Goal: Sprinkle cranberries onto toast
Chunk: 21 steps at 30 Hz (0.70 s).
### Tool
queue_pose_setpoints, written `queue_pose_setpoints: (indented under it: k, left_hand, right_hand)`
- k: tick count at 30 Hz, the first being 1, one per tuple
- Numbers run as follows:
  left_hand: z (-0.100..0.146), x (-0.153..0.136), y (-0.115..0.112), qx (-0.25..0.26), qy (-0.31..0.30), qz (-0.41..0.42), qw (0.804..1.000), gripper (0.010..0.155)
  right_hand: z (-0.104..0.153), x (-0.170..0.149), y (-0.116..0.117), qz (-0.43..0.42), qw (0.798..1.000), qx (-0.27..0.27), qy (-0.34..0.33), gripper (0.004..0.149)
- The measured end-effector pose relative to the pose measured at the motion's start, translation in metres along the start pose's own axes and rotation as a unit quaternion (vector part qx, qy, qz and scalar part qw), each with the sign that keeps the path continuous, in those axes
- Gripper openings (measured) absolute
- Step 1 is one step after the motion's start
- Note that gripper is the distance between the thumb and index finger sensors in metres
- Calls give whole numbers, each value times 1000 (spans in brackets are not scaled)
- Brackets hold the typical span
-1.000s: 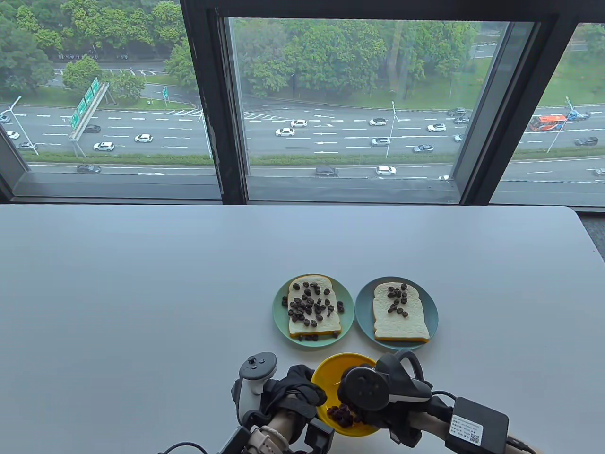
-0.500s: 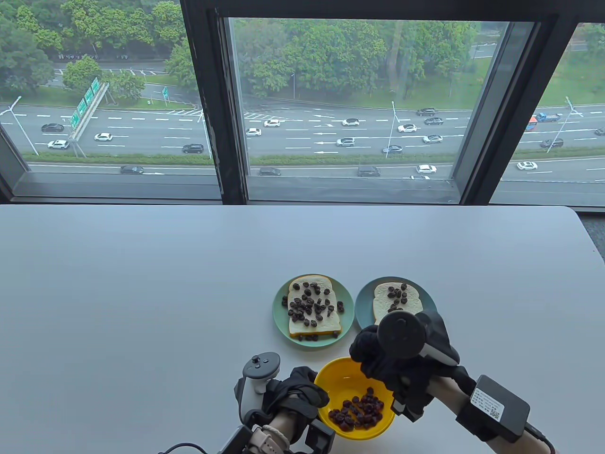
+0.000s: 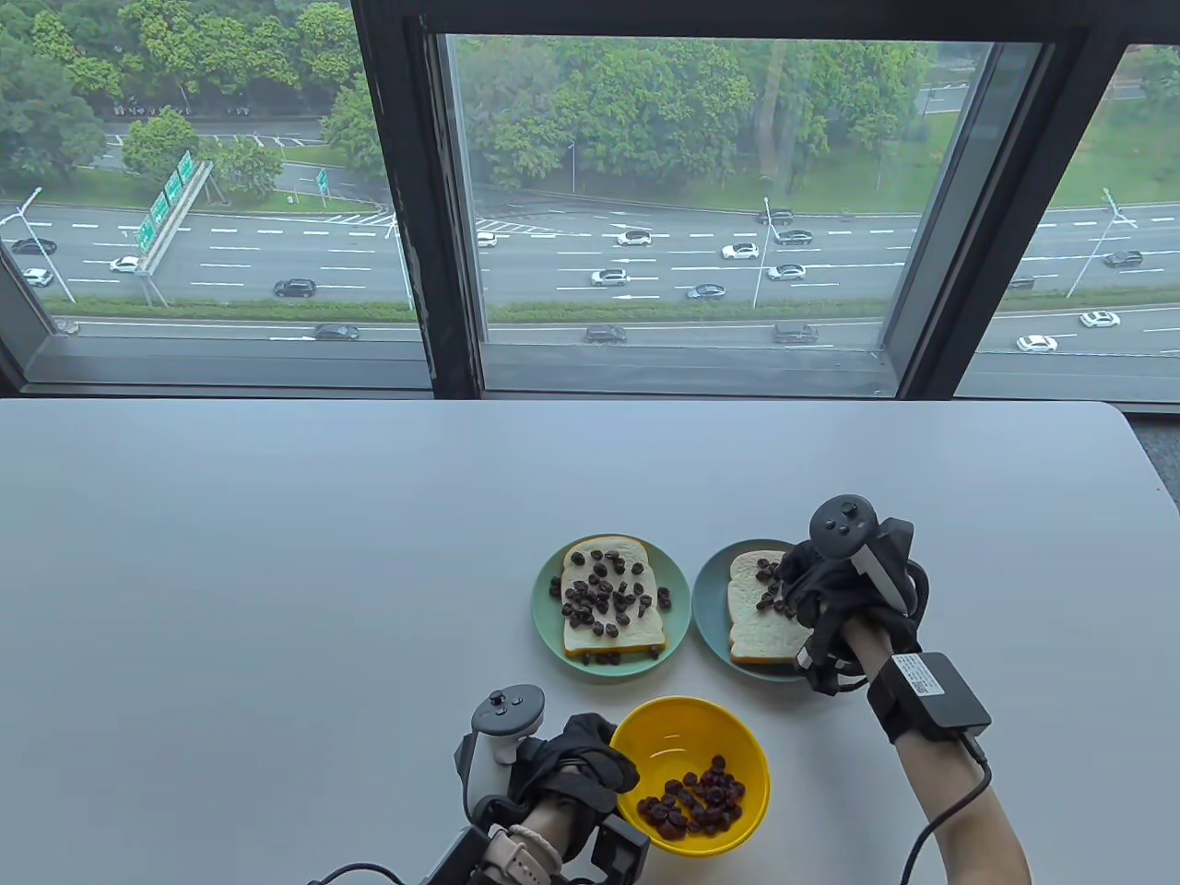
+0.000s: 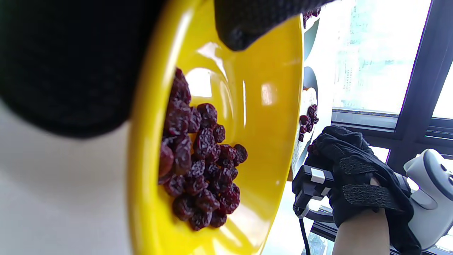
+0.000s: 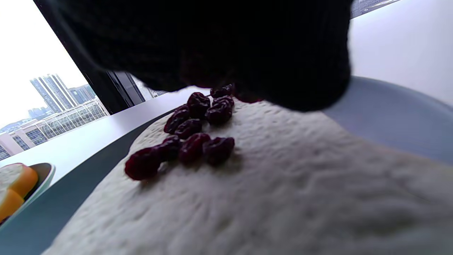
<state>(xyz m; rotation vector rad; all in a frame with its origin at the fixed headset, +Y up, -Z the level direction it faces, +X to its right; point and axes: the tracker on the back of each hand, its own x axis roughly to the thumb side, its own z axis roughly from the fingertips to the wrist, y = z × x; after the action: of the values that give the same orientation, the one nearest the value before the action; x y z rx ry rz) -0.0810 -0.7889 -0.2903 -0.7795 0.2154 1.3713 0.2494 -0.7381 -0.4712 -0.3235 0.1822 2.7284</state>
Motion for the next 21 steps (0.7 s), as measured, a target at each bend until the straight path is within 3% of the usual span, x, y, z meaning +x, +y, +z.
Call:
queue_pose_setpoints:
  k: [12,21]
  left_hand:
    - [1,-1,-2,-1,5,-3,1000,57]
    - [0,0,-2,-1,0,-5,1000,57]
  right_hand:
    - [5,-12,3,-17,1000,19,4,43]
    - [29,-14,-12,-45,997,36,-54,50]
